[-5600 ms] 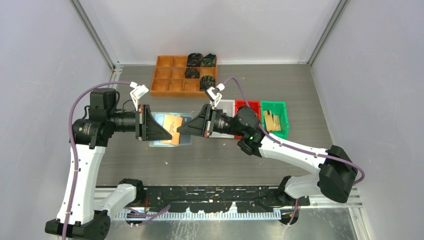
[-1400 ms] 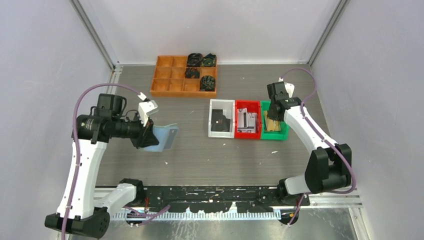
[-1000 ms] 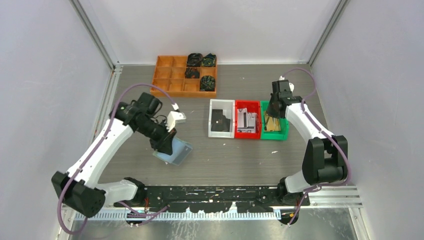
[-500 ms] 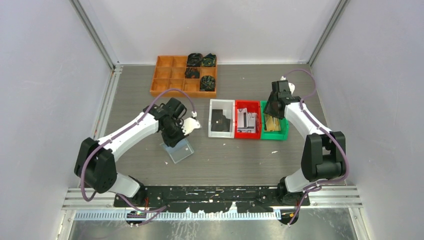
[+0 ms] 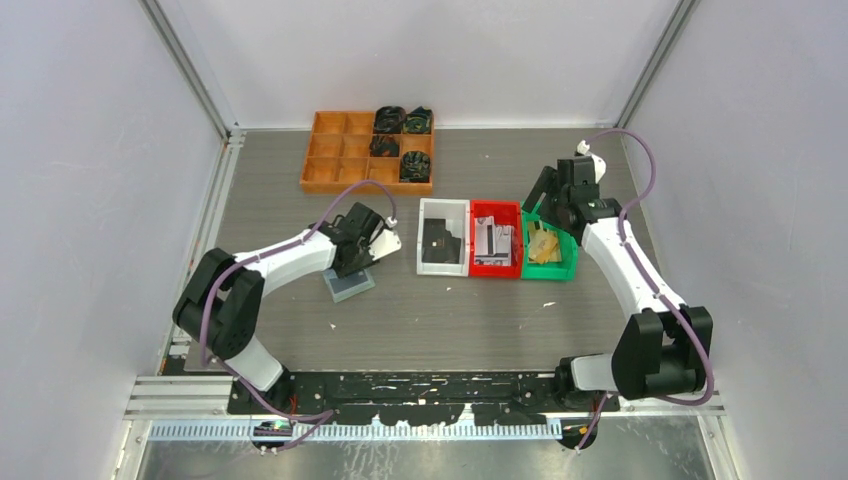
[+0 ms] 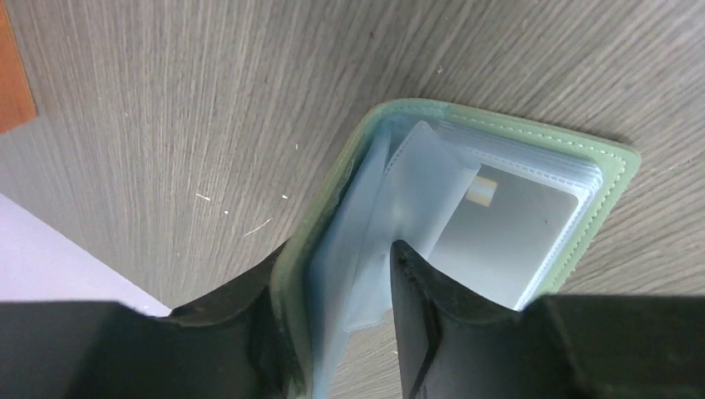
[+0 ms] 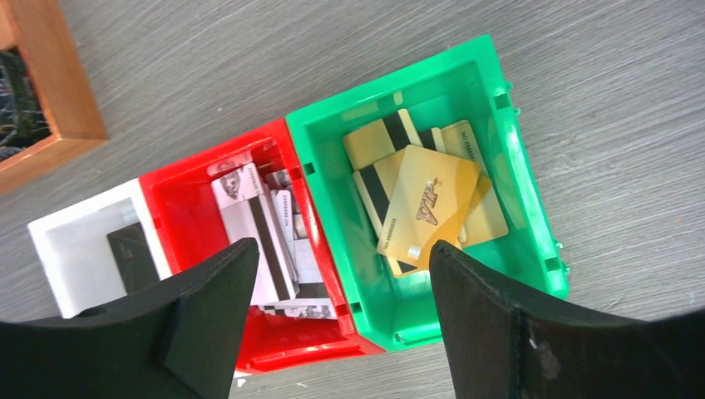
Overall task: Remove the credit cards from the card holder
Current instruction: Place the card holder at the center of the board, then close the card holder at the center of the board.
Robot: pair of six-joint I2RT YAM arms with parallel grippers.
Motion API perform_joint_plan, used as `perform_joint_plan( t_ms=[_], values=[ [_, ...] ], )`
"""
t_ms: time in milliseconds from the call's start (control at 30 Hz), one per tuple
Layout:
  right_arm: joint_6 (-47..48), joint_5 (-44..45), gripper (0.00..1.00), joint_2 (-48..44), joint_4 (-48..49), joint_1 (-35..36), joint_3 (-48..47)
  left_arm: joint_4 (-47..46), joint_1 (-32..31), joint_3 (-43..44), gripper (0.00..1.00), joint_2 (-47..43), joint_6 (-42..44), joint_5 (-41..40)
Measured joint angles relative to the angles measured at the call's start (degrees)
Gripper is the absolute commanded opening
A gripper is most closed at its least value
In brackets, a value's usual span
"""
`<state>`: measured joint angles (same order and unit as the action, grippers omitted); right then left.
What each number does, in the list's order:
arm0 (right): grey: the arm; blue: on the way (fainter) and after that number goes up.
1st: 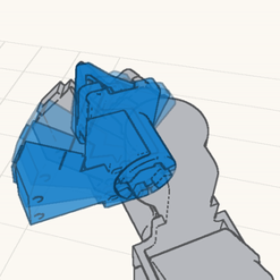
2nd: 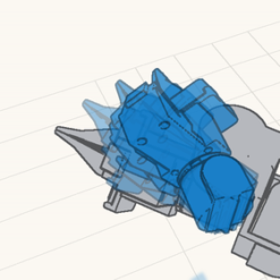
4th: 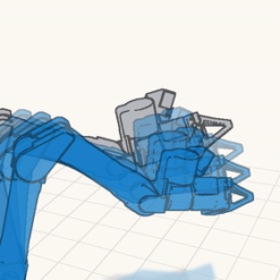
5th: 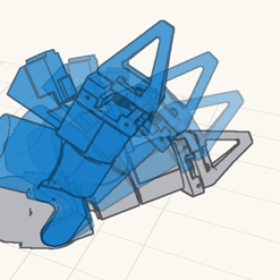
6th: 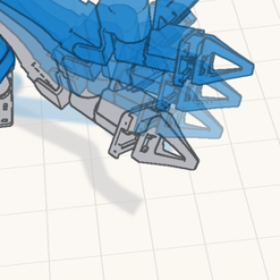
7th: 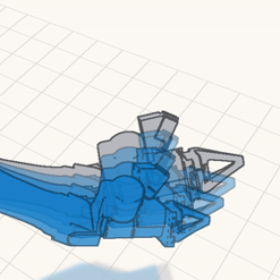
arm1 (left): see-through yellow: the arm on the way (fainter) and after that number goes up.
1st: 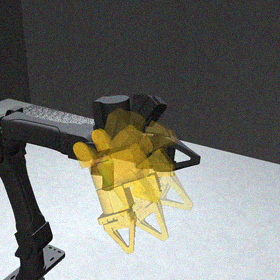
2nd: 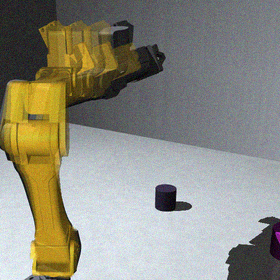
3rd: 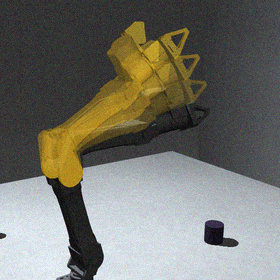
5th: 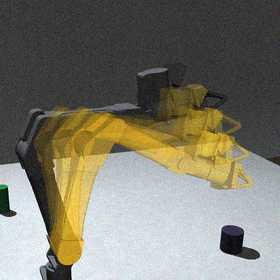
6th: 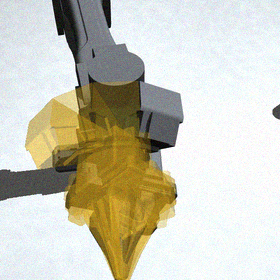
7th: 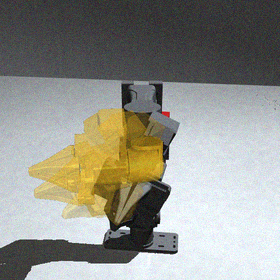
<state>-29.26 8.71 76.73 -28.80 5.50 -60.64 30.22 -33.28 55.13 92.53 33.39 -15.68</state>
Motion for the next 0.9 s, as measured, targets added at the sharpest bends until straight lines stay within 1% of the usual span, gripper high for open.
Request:
perform_joint_plan(
  t_ms=[67, 167, 400, 600, 800, 900],
  values=[
    [-0.24, -0.66, 0.82, -0.68, -0.02, 0.0, 0.0, -0.44, -0.04, 0.02, 0.49, 0.0, -1.05, -0.31],
    [-1.05, -2.12, 0.85, -1.18, 0.0, 0.0, -0.02, 0.07, -0.24, 0.17, 0.52, -0.07, -3.1, -0.04],
    [-2.01, -4.92, 0.88, -1.51, -0.04, 0.0, -0.02, 4.83, -3.21, 0.61, 0.55, -3.76, -10.69, 2.97],
    [-2.67, -6.54, 0.9, -2.23, -0.02, 0.0, -0.02, 9.31, -5.92, 0.61, 0.56, -9.49, -16.59, 6.84],
    [-3.56, -7.96, 0.9, -2.27, 0.07, 0.0, -0.02, 10.86, -6.1, -1.18, 0.55, -12.55, -18.69, 11.58],
    [-3.91, -8.96, 0.89, -2.89, 0.09, 0.0, 0.0, 10.86, -6.1, -2.27, 0.55, -12.7, -19.26, 13.16]
  ],
)
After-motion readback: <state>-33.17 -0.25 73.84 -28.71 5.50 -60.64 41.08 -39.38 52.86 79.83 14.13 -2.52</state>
